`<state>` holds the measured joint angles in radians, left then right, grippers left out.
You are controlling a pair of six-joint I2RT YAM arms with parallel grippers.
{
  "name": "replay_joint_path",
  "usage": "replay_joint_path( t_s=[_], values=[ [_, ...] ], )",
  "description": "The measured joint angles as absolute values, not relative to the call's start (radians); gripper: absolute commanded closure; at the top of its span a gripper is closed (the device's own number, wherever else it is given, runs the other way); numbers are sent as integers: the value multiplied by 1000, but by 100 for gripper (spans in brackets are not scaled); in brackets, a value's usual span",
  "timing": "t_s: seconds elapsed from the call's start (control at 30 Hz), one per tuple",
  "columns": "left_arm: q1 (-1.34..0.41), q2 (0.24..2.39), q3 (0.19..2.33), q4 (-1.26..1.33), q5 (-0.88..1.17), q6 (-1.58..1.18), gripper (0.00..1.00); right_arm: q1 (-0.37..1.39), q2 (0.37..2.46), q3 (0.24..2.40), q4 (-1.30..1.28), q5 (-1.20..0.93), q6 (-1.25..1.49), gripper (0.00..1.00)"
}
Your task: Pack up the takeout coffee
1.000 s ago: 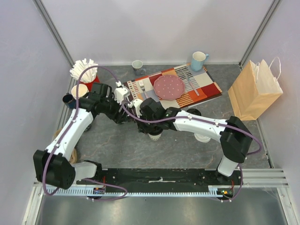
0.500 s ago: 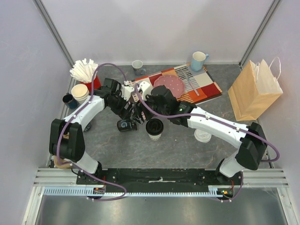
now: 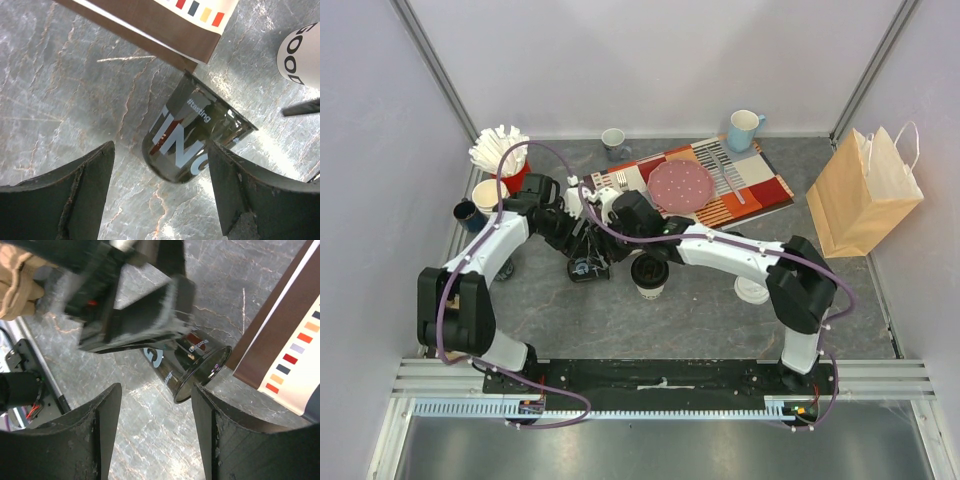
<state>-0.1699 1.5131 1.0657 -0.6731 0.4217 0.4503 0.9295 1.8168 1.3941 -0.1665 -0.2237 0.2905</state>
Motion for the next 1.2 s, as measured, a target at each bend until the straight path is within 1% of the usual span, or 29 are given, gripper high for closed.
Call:
replay_joint_path(
  t_s=[0.33,0.53,0.67,0.87,1.0,1.07,1.1,1.13,1.17,1.2],
  values=[
    [-61,1402,1063,-703,415,444,19,928,2003,1516,-165,-174,354,36],
    [-45,1416,1059,-667,318,444,22,925,2043,1513,-169,-175,381,36],
    [-46,1494,1064,-600,222,453,22,925,2043,1512,-168,-175,382,35],
    [-73,1716,1159,-508,44,513,24,925,2042,1512,-166,-203,378,36],
    [-81,1816,1223,-467,-8,549,30,918,2053,1512,-146,-230,378,37],
    [-81,1827,1229,-459,-10,564,35,914,2066,1514,-122,-245,373,40],
    [-81,1829,1230,-458,-10,572,37,911,2077,1515,-112,-253,367,43],
    [-81,1832,1233,-458,-10,579,42,909,2089,1520,-104,-262,360,45],
    [-81,1840,1238,-458,-10,586,45,907,2102,1528,-98,-270,352,49],
    [-81,1849,1246,-459,-10,591,47,905,2116,1538,-91,-278,344,56]
  ],
)
